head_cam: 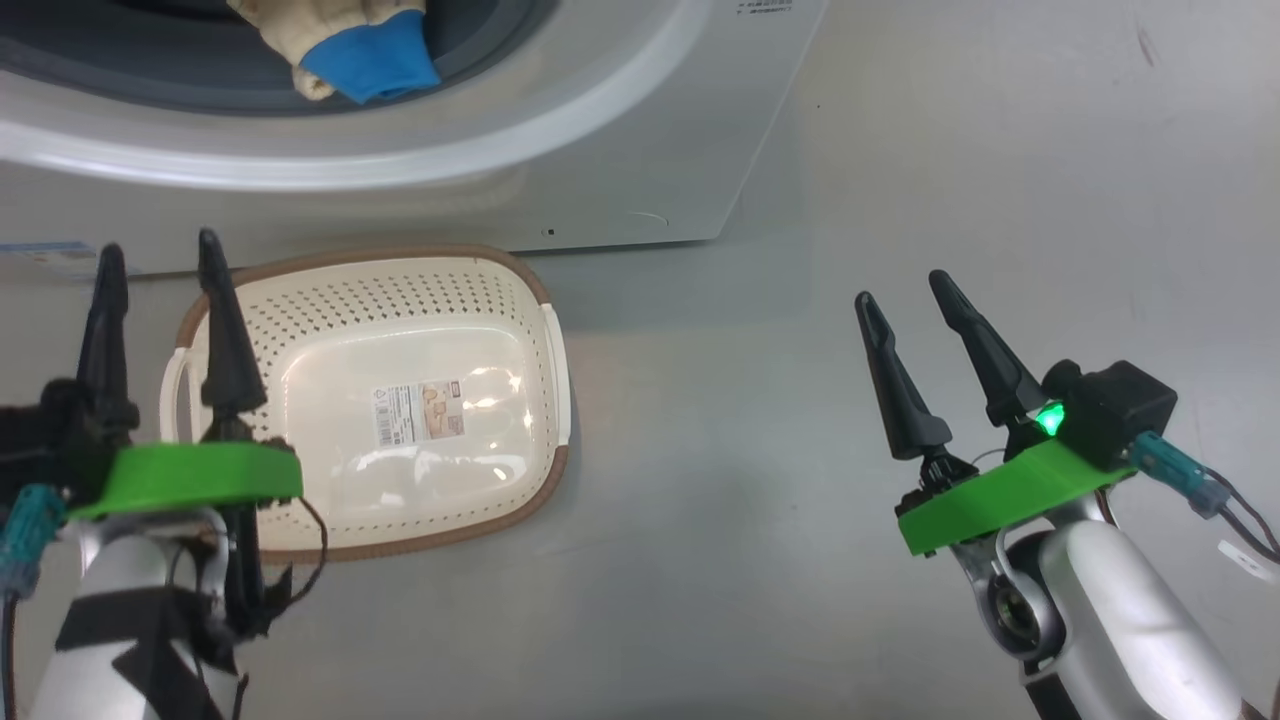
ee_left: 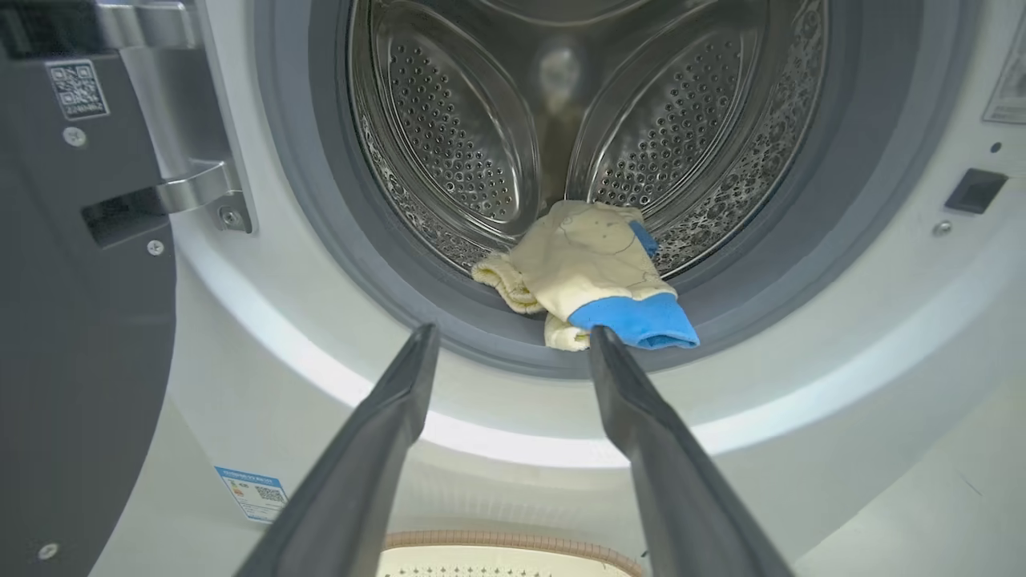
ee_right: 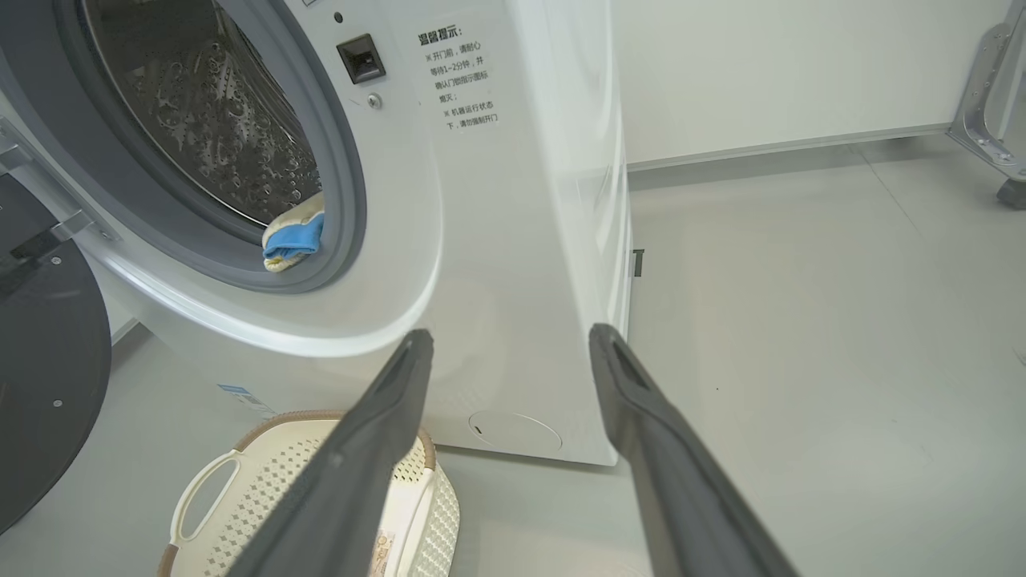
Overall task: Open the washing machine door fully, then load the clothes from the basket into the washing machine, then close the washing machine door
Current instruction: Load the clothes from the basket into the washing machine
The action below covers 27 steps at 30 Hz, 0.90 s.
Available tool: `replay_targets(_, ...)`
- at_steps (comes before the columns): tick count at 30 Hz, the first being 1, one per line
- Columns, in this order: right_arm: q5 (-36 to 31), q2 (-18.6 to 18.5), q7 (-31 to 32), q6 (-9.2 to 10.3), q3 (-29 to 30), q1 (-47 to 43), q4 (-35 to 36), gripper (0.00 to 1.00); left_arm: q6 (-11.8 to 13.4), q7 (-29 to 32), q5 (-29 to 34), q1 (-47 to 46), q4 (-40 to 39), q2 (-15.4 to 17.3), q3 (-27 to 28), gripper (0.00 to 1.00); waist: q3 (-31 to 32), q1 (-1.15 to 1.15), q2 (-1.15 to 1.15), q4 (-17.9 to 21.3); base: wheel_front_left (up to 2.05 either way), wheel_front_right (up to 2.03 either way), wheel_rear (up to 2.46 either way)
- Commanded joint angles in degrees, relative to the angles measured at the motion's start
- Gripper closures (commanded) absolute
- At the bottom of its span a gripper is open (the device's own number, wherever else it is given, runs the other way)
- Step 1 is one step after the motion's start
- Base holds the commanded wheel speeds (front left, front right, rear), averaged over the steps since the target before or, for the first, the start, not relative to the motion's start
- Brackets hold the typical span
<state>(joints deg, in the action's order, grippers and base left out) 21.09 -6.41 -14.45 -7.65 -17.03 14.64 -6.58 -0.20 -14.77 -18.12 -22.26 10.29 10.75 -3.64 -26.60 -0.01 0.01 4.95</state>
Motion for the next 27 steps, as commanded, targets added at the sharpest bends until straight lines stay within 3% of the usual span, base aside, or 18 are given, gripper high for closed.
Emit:
replay_targets(1, -0.31, -0.59, -0.55, 0.16, -0.69, -0.8, 1.87, 0.0, 0.5, -0.23, 0.49, 1.09, -3.17, 1.42, 2.47, 0.0, 0.22, 0.01, -0.01, -0.1, 0.0, 0.0, 0.0)
replay_targets(14, -0.05, -1.01, -0.55, 0.16, -1.15, -1.46, 1.93, 0.0, 5.21, 0.69, 1.35, 16.13, -14.16, 0.02, 2.91, 0.0, 1.43, 0.01, -0.01, 0.21, 0.0, 0.0, 0.0)
replay_targets(27, -0.24, -0.85, -0.55, 0.16, -0.9, -1.37, 1.98, 0.0, 6.37, 1.38, 1.01, 18.86, -16.44, 0.12, 2.92, 0.0, 0.85, 0.01, -0.01, 0.86, 0.0, 0.0, 0.0)
